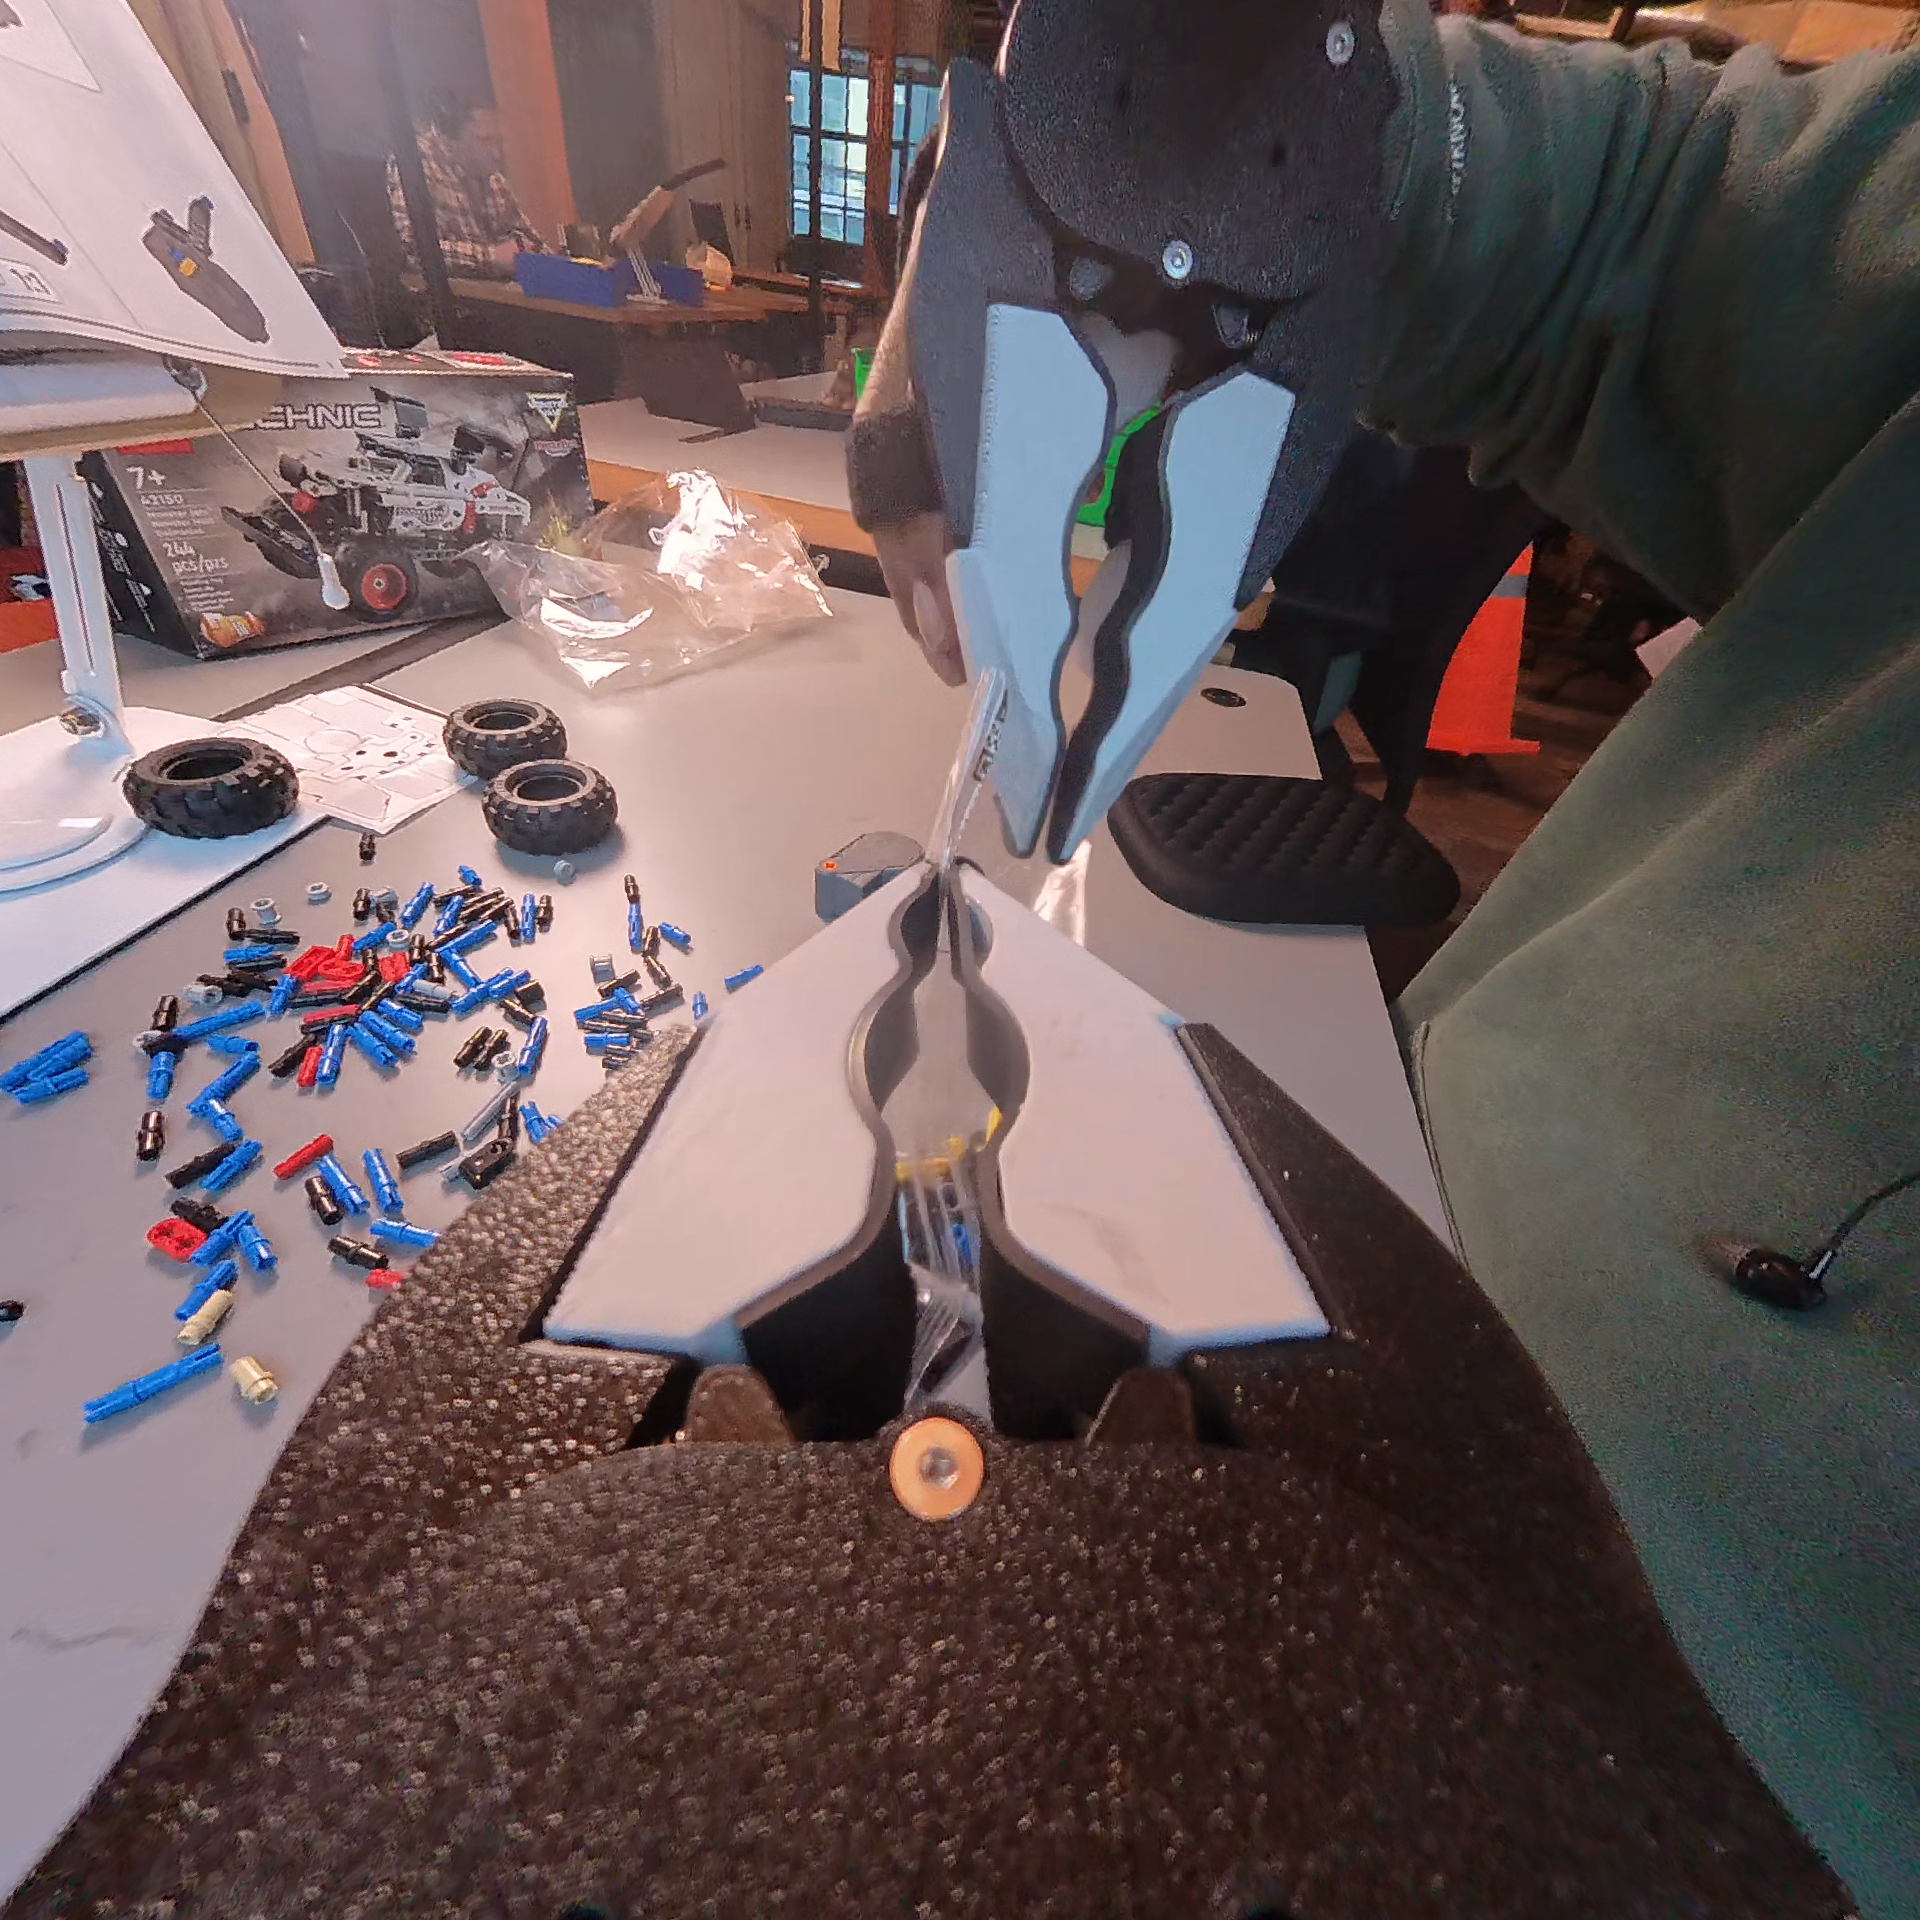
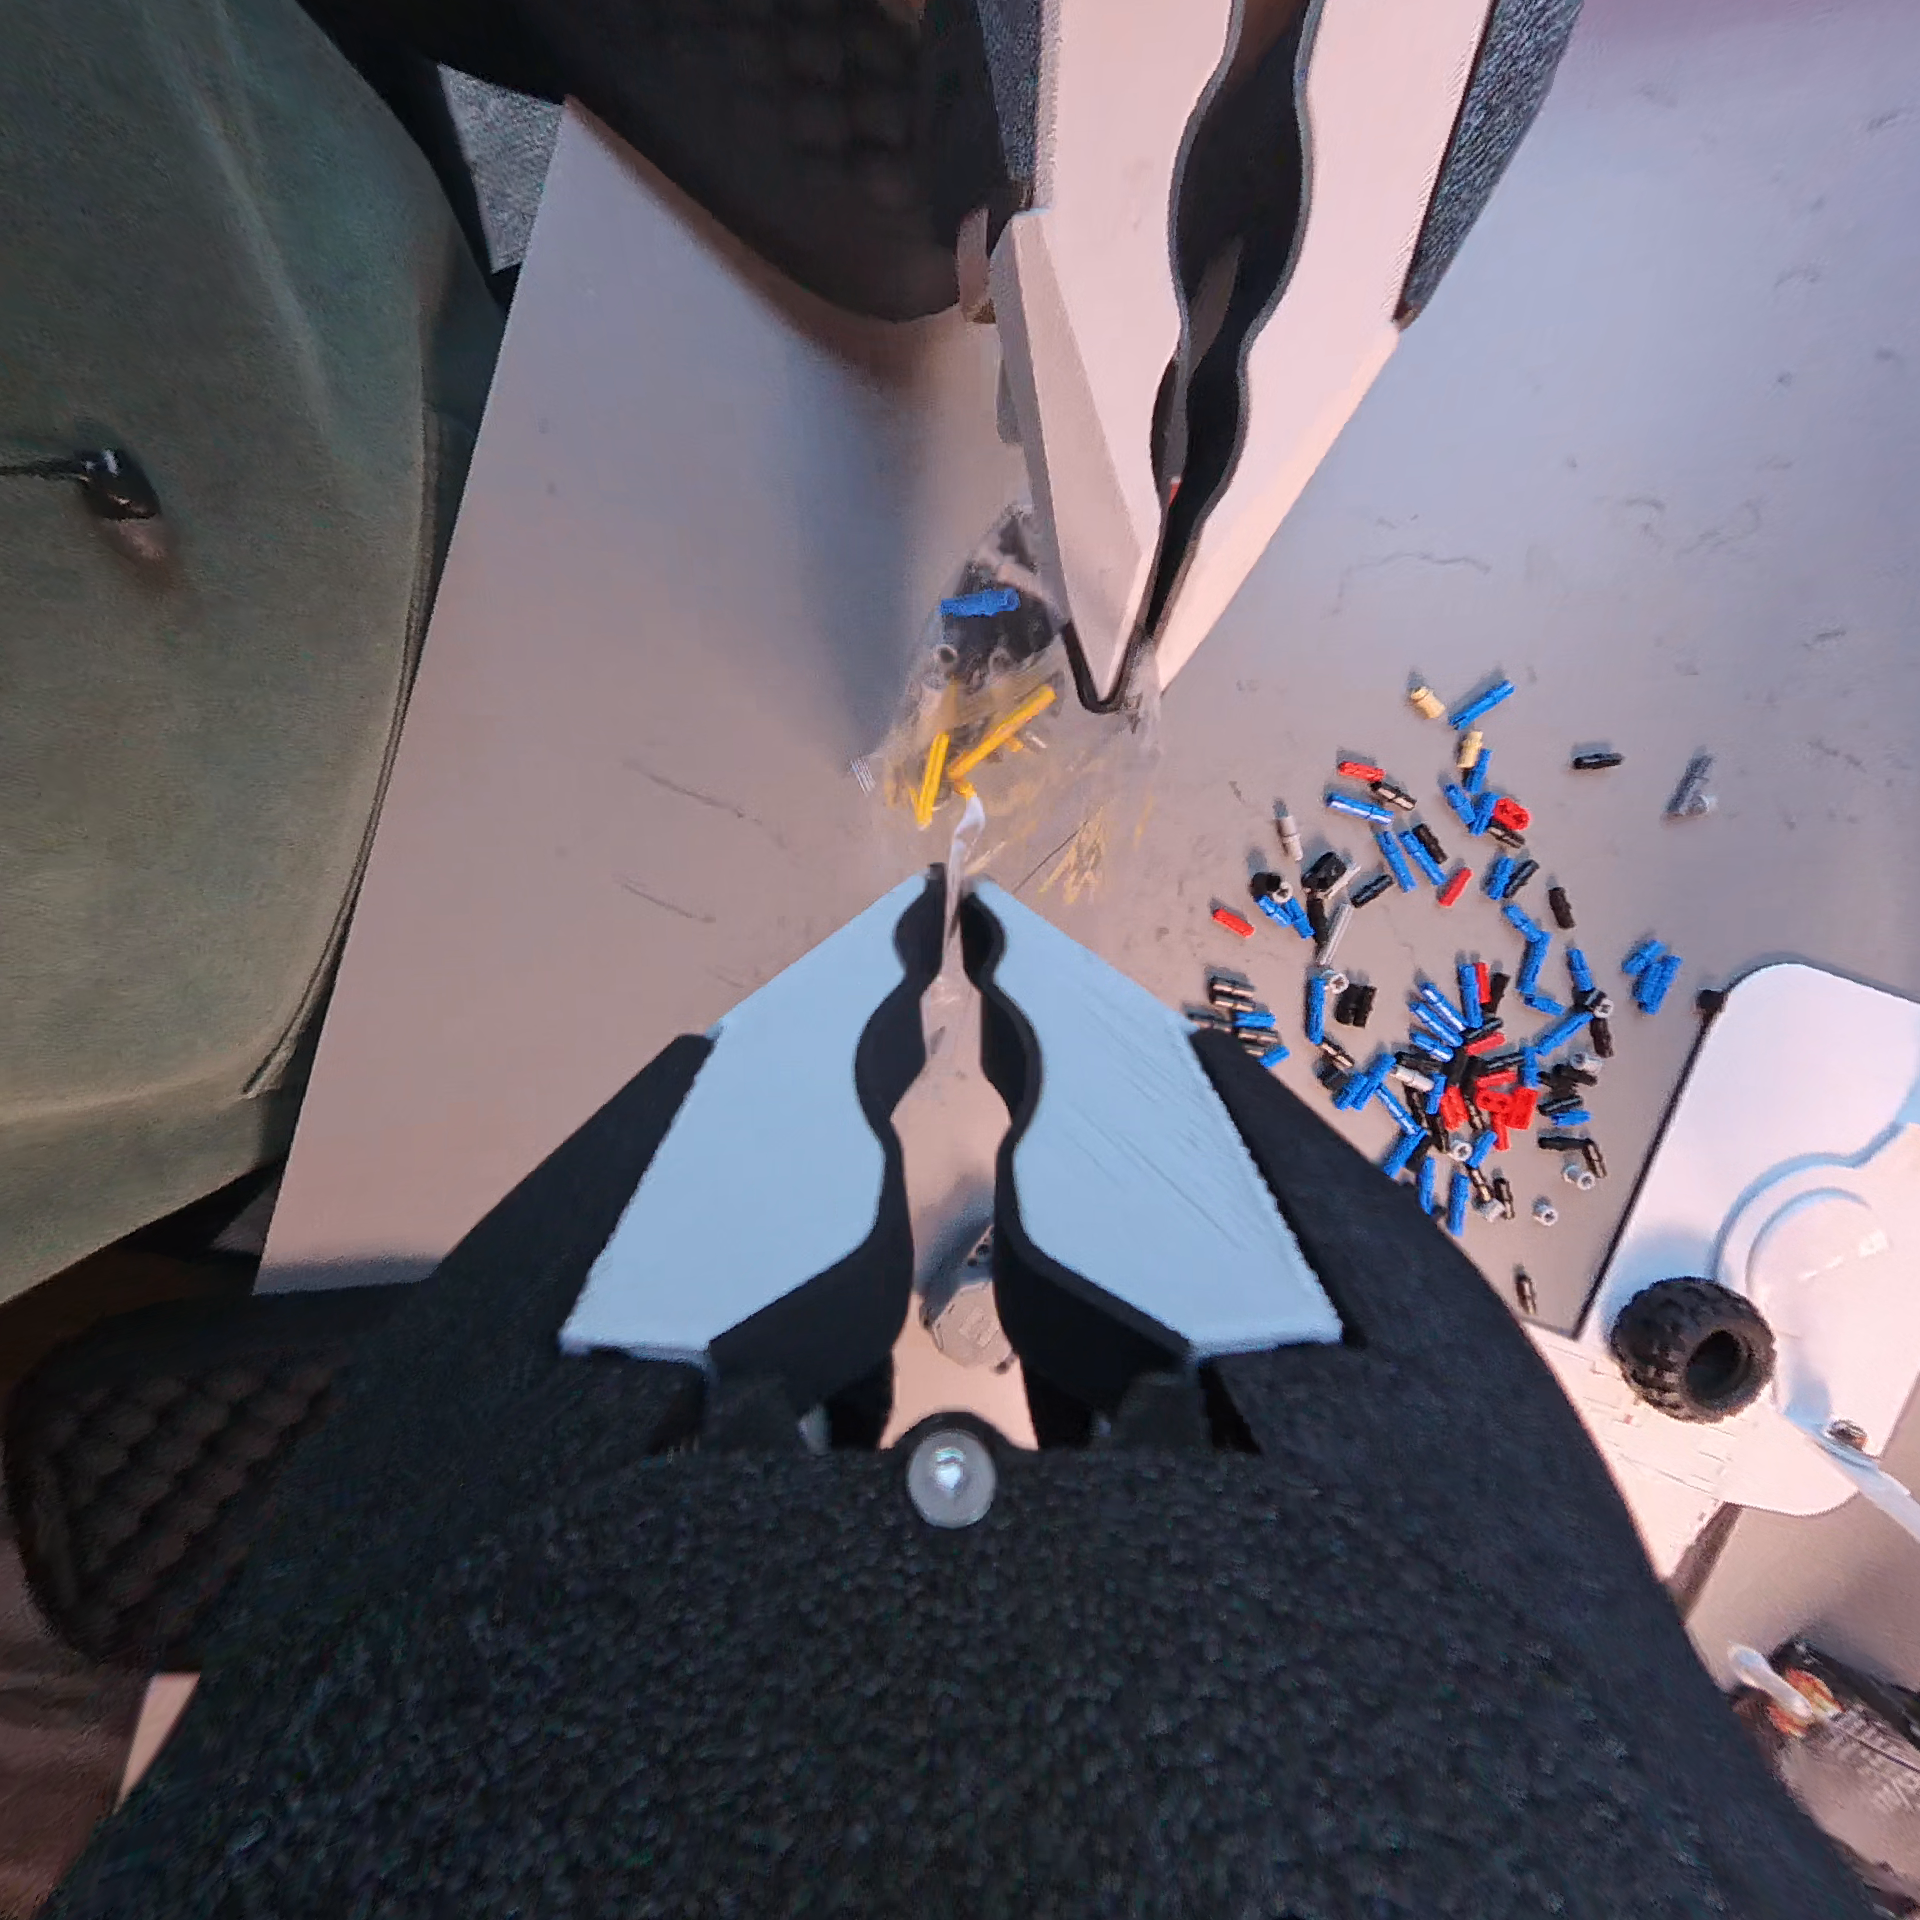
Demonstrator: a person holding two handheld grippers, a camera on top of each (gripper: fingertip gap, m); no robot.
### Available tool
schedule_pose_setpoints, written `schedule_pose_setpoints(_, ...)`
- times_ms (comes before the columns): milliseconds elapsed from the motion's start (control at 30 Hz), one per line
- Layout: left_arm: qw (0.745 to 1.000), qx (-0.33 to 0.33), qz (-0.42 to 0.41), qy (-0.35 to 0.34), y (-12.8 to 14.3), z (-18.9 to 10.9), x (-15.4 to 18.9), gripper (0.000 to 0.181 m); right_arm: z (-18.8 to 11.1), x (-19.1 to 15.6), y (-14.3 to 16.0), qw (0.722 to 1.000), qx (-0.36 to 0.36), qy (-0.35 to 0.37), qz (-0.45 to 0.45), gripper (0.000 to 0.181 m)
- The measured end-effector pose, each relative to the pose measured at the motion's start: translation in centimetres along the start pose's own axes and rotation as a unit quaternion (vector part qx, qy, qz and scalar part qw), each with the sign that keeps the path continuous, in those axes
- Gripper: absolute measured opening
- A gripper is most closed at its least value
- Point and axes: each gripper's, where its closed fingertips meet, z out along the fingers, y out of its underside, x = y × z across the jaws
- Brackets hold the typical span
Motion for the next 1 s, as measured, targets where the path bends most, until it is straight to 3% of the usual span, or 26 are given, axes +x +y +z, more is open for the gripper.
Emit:
schedule_pose_setpoints(167,1.000,0.011,-0.015,0.002,-0.2,-0.1,-0.2,0.004,-1.7,0.1,-1.0,0.999,0.043,-0.011,-0.008,0.000)
schedule_pose_setpoints(300,0.997,-0.020,-0.046,0.059,1.1,0.3,1.0,0.062,-4.1,2.2,-0.6,0.999,0.052,0.008,0.008,0.000)
schedule_pose_setpoints(367,0.996,-0.069,-0.028,0.054,3.0,1.3,1.2,0.073,-3.9,1.8,-0.5,0.999,0.046,-0.003,-0.004,0.000)
schedule_pose_setpoints(467,0.985,-0.167,0.027,0.015,6.7,3.0,0.6,0.072,-3.5,0.5,-1.7,0.998,0.055,-0.022,-0.034,0.000)
schedule_pose_setpoints(567,0.971,-0.236,0.036,-0.010,9.4,4.1,0.0,0.042,-2.9,-1.6,-2.1,0.995,0.044,-0.070,-0.048,0.000)
schedule_pose_setpoints(767,0.969,-0.245,0.021,-0.031,10.0,4.4,-0.6,0.032,-3.2,-1.3,-1.1,0.997,0.029,-0.072,-0.027,0.000)
schedule_pose_setpoints(867,0.962,-0.271,0.019,-0.031,11.4,4.2,-0.8,0.041,-2.4,0.1,0.8,0.999,-0.019,-0.030,-0.023,0.000)
schedule_pose_setpoints(967,0.955,-0.294,0.038,-0.025,12.3,4.0,-0.5,0.047,-1.8,-0.5,0.9,0.999,-0.014,-0.025,-0.024,0.001)
schedule_pose_setpoints(1000,0.955,-0.294,0.042,-0.021,12.3,4.0,-0.3,0.042,-2.0,-0.6,0.5,1.000,0.003,-0.017,-0.021,0.012)
